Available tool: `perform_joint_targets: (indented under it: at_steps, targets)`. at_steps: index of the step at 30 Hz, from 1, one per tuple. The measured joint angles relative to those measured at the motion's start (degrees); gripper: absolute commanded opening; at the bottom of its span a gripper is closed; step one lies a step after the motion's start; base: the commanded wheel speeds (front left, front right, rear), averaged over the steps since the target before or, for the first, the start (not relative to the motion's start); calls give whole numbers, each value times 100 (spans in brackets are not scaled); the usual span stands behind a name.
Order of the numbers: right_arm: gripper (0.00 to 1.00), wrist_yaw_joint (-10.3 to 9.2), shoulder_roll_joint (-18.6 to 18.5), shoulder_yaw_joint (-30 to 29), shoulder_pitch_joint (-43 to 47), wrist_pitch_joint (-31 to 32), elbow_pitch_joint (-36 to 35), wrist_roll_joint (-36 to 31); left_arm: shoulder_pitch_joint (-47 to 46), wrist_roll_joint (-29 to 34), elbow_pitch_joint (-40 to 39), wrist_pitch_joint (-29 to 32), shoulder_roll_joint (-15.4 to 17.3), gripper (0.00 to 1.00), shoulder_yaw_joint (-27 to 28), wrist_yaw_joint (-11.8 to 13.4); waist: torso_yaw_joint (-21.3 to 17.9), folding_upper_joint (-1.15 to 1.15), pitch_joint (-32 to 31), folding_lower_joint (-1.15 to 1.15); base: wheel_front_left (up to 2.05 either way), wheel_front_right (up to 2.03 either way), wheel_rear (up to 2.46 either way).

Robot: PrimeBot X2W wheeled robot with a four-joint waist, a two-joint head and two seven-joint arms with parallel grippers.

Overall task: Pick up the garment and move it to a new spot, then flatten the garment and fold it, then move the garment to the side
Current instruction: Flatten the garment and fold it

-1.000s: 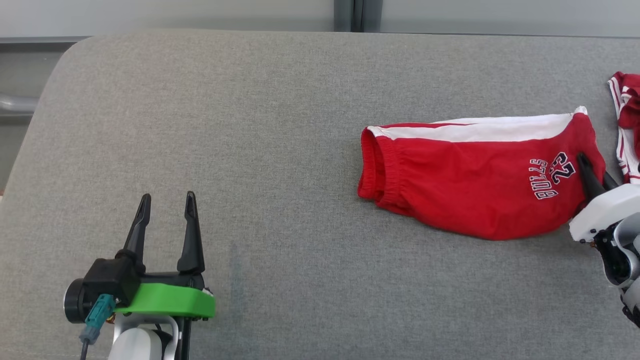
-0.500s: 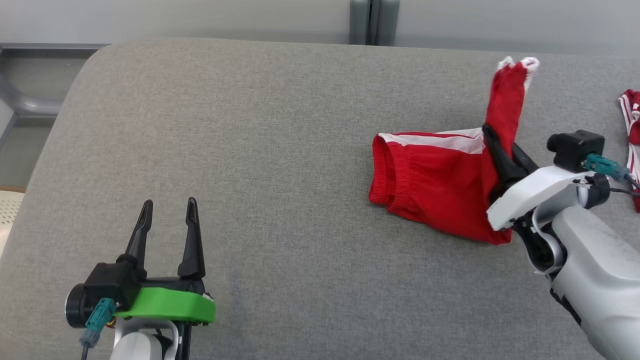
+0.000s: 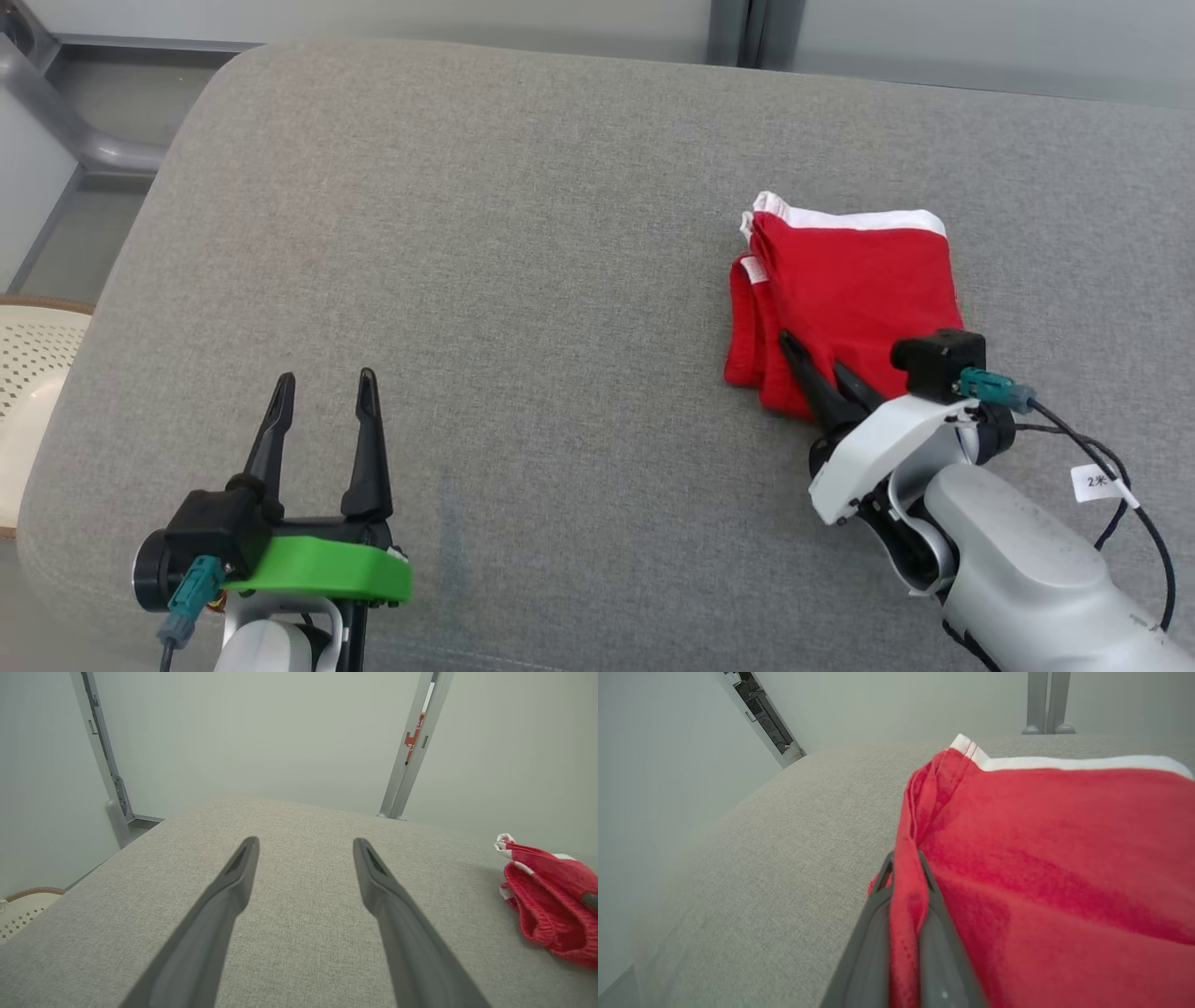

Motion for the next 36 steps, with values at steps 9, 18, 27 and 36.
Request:
perform_joint_targets:
  at_steps: [9,18,27,36]
  targets:
    - [100,-1,53,-303,171,0,-369,-34,-1,-3,12,0,0,100,9,41,-51,0,-6,0,0,0,0]
    - [100,-1,-424,-1720,393,0,-824,-422,-1,44,18,0,0,100,7,8,-110,0,-33,0,0,0,0]
    - [0,-1,-471,-2271,431,0,-63,-911,-31,47,16,0,0,100,-87,-5,-24,0,102,0,0,0,0]
    - [0,-1,-160,-1847,198,0,609,-1240,-133,46,86,0,0,100,-236,-14,173,0,202,0,0,0,0]
